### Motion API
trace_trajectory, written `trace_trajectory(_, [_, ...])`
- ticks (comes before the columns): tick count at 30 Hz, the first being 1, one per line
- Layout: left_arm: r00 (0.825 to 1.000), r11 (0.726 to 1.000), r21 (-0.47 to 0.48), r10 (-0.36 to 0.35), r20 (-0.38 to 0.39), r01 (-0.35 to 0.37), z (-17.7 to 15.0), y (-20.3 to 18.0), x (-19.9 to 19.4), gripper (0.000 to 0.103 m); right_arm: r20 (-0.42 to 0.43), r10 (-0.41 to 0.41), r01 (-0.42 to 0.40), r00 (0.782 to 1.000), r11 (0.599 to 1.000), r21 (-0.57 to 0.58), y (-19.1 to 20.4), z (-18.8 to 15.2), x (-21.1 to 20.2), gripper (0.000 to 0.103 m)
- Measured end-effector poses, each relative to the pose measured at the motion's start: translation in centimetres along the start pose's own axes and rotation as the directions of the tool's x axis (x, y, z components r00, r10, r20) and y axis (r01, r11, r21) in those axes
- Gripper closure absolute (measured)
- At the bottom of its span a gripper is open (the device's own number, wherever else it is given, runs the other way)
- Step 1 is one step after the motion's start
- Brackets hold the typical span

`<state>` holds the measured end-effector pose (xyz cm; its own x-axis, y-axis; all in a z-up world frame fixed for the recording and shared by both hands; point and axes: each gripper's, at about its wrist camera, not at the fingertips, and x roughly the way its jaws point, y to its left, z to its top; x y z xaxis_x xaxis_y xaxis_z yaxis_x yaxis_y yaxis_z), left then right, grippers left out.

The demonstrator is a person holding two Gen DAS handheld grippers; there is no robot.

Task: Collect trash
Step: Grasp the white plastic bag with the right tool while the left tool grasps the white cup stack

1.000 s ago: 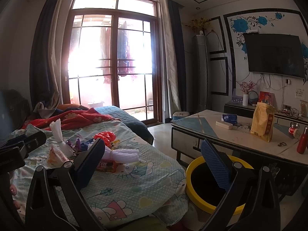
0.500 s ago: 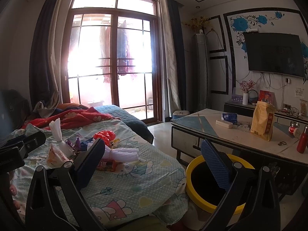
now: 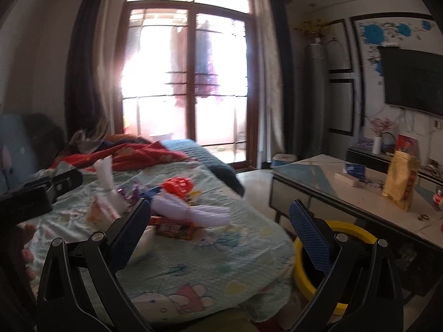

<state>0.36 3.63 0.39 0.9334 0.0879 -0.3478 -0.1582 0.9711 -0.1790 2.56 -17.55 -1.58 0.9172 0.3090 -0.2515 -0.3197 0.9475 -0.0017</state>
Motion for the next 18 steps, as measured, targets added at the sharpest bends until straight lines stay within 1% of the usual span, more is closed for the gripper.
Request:
trace_trajectory(5, [0.998, 0.997, -0.035, 0.066, 0.018, -0.066, 1.0, 2.7, 0.4, 0.011, -0.048, 0.095, -0.097, 0.994, 0.995, -0.032, 2.7, 0.3, 1.5, 0.006])
trace_trajectory(8, [0.994, 0.993, -0.057, 0.106, 0.018, -0.105, 1.5, 4.5, 0.8, 0.011, -0.096, 0.154, -0.159, 0.983, 0.986, -0.051, 4.7, 0.3, 2.7, 0.006])
trace_trajectory(11, [0.991, 0.989, -0.071, 0.132, 0.001, -0.132, 1.9, 6.3, 1.6, 0.011, -0.14, 0.185, -0.195, 0.973, 0.979, -0.062, 5.8, 0.1, 3.7, 0.006])
trace_trajectory(12, [0.991, 0.988, -0.071, 0.134, -0.005, -0.135, 1.9, 6.6, 1.8, 0.011, -0.163, 0.2, -0.213, 0.966, 0.975, -0.069, 6.4, 0.0, 4.3, 0.006])
trace_trajectory(15, [0.993, 0.991, -0.069, 0.11, -0.031, -0.111, 2.2, 7.8, 3.0, 0.011, -0.201, 0.218, -0.236, 0.955, 0.969, -0.072, 7.3, -0.3, 5.5, 0.006])
trace_trajectory(18, [0.995, 0.993, -0.091, 0.062, -0.083, -0.07, 2.5, 8.6, 4.8, 0.011, -0.256, 0.236, -0.262, 0.937, 0.963, -0.07, 8.0, -0.9, 7.4, 0.006])
